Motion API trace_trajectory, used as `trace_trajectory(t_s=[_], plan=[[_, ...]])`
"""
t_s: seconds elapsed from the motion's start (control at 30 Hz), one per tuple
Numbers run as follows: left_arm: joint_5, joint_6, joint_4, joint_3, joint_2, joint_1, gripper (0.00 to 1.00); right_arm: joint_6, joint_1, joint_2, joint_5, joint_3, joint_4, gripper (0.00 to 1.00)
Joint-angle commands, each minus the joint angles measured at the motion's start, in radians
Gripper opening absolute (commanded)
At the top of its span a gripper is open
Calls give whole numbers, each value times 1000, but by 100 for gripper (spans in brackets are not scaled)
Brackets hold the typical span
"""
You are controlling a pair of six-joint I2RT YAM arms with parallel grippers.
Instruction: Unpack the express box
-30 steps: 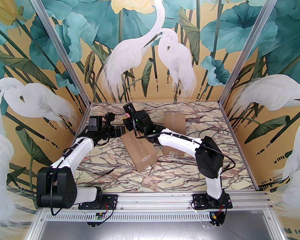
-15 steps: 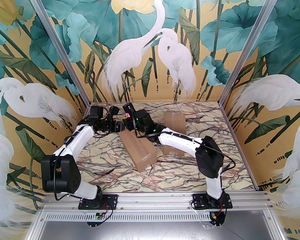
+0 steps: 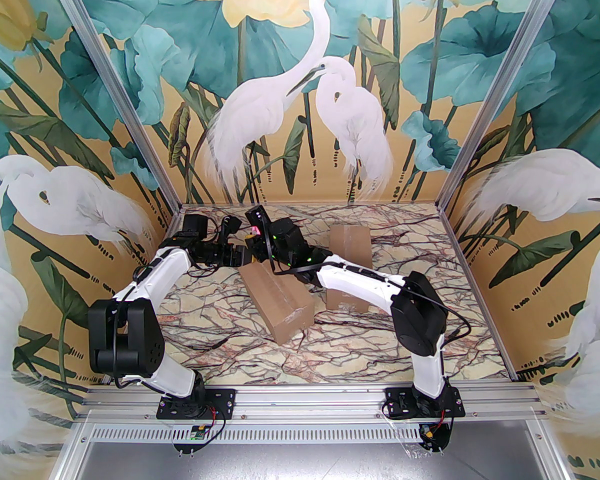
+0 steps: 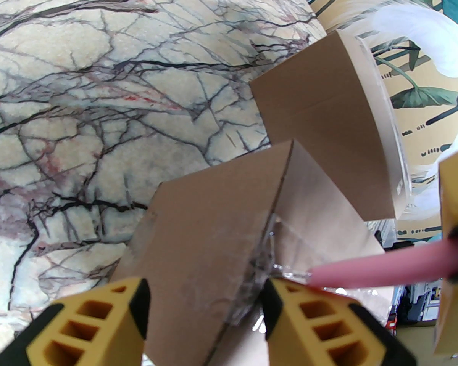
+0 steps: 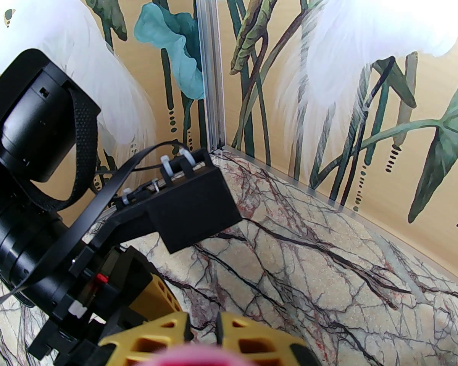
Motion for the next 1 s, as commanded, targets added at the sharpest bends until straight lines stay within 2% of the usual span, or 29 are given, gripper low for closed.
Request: trace_trajectory(t_s=[0.0,0.2,0.43,0.97], plan=[[-10,-19,23,-56,18,10,47,-2,10,26,-30,18,-38,0],[38,-85,92,-101,6,30,35,-12,9,30,-28,18,-35,0],[25,-153,136,-132,-4,32,19,-38,9,47,-36,40,-48,0],[-3,-164,174,-160,-22,30,5,-143,10,-13,-73,-83,28,0]])
